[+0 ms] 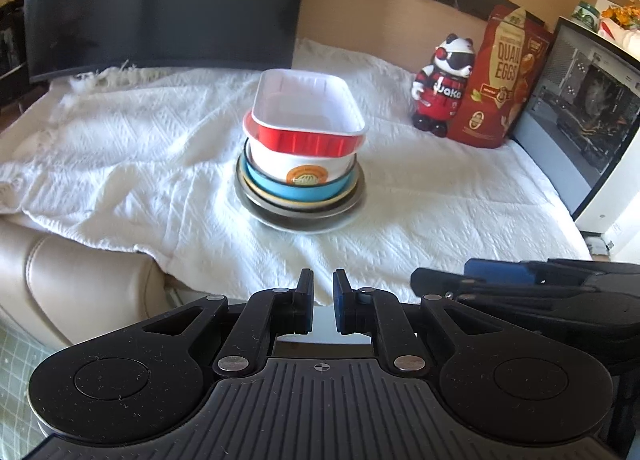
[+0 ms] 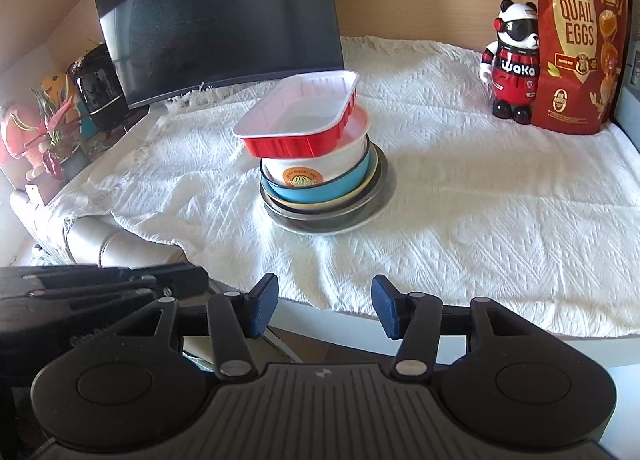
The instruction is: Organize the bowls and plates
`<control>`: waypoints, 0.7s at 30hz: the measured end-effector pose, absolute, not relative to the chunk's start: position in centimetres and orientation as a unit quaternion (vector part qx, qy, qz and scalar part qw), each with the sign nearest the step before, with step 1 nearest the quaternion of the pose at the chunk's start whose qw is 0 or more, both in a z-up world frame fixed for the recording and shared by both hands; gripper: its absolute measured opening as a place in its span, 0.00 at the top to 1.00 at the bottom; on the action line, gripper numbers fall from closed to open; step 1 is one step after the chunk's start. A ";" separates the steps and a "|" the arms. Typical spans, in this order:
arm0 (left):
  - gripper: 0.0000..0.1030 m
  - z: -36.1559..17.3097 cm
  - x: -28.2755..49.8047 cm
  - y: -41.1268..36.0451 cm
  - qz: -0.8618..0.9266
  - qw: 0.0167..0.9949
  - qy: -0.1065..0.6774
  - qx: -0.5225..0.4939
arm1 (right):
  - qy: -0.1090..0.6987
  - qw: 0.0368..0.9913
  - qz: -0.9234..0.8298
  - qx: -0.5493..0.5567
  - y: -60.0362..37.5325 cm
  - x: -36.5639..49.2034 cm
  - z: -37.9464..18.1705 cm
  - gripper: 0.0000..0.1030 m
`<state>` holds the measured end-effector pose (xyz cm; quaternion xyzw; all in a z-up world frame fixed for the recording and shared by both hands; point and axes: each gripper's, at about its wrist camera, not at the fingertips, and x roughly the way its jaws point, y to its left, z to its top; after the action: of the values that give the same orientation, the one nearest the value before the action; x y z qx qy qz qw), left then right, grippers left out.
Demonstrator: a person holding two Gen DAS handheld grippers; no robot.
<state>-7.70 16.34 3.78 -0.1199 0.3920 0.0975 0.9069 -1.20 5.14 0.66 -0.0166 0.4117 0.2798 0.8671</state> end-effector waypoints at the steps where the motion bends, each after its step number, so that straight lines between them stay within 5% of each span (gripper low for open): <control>1: 0.88 3.8 -7.7 16.2 0.094 0.907 0.393 -0.120 | 0.413 0.867 0.280 -0.015 5.0 -1.2 0.6 0.50; 21: 0.88 4.1 -8.1 16.1 0.103 0.906 0.393 -0.114 | 0.409 0.866 0.288 -0.016 5.4 -1.3 1.0 0.50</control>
<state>-8.07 16.11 4.15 -0.1143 0.3933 0.1029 0.9065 -1.31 5.45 1.04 -0.0159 0.4087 0.2878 0.8660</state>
